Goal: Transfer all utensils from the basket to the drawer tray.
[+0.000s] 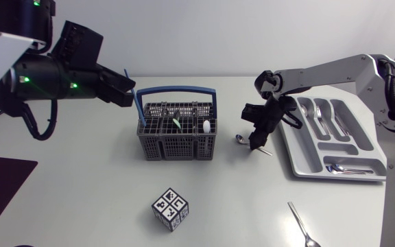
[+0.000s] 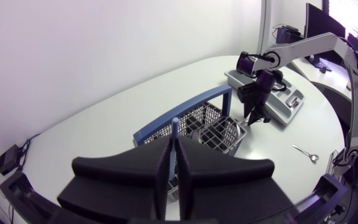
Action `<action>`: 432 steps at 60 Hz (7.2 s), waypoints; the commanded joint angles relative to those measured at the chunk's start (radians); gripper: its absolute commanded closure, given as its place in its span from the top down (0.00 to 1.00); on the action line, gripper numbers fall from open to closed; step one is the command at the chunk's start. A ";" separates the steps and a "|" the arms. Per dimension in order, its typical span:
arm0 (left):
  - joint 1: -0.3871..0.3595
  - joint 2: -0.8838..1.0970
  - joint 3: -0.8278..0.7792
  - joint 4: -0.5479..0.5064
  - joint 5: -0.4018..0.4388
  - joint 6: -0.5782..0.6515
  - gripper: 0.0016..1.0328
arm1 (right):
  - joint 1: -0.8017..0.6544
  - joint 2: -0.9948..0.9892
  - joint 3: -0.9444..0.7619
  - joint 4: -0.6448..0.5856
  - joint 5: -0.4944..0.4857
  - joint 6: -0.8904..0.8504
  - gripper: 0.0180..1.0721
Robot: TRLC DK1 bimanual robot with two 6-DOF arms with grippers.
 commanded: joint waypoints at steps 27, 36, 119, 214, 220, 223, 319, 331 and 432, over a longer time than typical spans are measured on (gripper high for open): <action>-0.014 -0.187 0.088 -0.146 0.005 -0.054 0.04 | 0.016 0.060 0.010 -0.067 -0.015 -0.074 0.05; -0.010 -0.224 0.103 -0.171 0.005 -0.063 0.04 | 0.016 -0.015 -0.044 -0.046 -0.026 -0.076 0.05; -0.183 -0.197 -0.125 0.081 0.129 -0.402 0.04 | -0.701 -0.405 -0.387 0.003 -0.051 -0.840 0.05; -0.375 0.185 -0.039 0.308 0.180 -0.537 0.24 | 0.038 -0.779 -0.643 0.066 -0.419 -0.116 0.95; -0.349 0.176 -0.044 0.292 0.178 -0.528 0.24 | 0.099 -0.730 -0.653 0.103 -0.394 -0.108 0.95; -0.340 0.164 -0.052 0.283 0.178 -0.515 0.24 | 0.118 -0.689 -0.636 0.097 -0.377 -0.088 0.95; -0.172 -0.224 -0.354 0.076 0.175 -0.184 0.45 | 0.497 -0.492 -0.736 0.171 0.104 -0.240 0.14; -0.172 -0.241 -0.354 0.067 0.175 -0.184 0.45 | 0.452 -0.566 -0.794 0.223 0.172 -0.412 0.66; -0.547 0.626 -0.061 0.130 0.164 -0.101 0.05 | 0.087 -0.575 -0.875 0.155 -0.054 0.002 0.12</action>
